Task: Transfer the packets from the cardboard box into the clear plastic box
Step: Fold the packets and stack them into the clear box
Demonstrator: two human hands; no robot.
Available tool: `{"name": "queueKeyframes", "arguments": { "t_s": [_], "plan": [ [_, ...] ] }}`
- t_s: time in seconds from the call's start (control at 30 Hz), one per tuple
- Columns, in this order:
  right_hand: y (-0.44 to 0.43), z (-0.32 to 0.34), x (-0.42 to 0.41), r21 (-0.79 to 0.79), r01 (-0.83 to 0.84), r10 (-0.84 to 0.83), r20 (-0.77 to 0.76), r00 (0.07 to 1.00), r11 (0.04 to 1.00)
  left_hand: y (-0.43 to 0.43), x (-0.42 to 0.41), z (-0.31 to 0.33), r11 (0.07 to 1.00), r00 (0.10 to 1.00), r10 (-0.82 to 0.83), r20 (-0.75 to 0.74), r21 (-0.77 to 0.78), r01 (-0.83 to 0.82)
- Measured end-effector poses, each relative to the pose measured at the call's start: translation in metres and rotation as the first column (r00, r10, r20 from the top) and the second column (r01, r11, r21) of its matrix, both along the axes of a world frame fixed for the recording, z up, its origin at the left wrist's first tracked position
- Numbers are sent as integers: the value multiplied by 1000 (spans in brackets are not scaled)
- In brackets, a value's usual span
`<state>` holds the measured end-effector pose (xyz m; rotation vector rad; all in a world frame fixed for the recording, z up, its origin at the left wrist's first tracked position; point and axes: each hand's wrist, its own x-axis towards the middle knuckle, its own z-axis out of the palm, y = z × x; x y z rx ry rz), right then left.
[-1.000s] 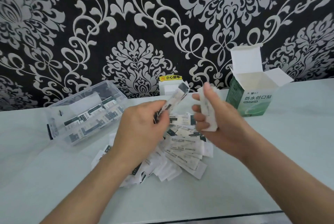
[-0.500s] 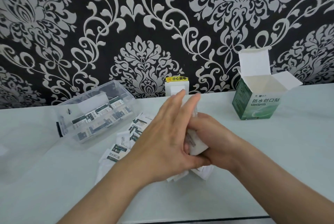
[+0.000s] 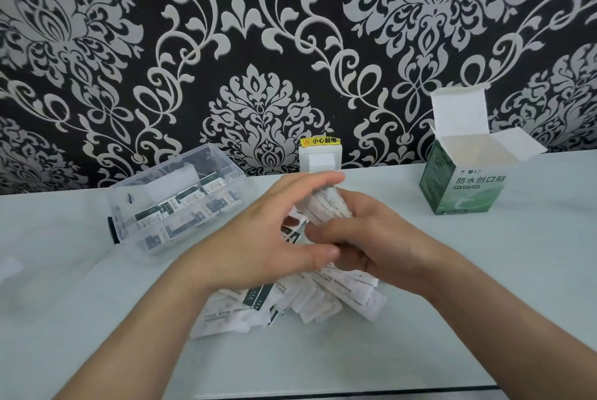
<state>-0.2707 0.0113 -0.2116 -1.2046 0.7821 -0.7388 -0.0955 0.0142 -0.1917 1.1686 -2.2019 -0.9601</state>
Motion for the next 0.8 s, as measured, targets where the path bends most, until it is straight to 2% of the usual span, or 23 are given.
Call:
{"name": "queueKeyframes", "arguments": {
  "t_s": [0.1,0.2,0.33,0.4,0.5,0.57,0.67,0.8],
  "plan": [
    [-1,3,-4,56,-166,165,19,986,985,-4,11,5,999,999,42,-31,27,-42],
    [-3,2,-5,145,-209,203,57,978,967,-4,14,5,995,995,92,-48,40,-91],
    [-8,3,-8,202,-150,135,88,987,968,-6,15,2,993,992,120,-48,-13,-121],
    [-9,3,-8,218,-71,65,34,997,973,-6,15,-1,981,985,170,-9,-91,-171],
    [-8,-1,-4,208,76,-73,-22,997,975,-4,11,-5,978,984,175,35,-123,-169],
    [-7,-2,-3,227,129,-135,13,991,965,-6,8,-9,980,984,176,29,-94,-173],
    [-8,-3,-1,289,169,-199,78,977,942,-10,11,-11,973,971,230,-61,23,-229],
    [-9,-4,2,358,122,-186,150,971,926,-10,12,-13,972,968,231,-102,77,-223]
  ]
}}
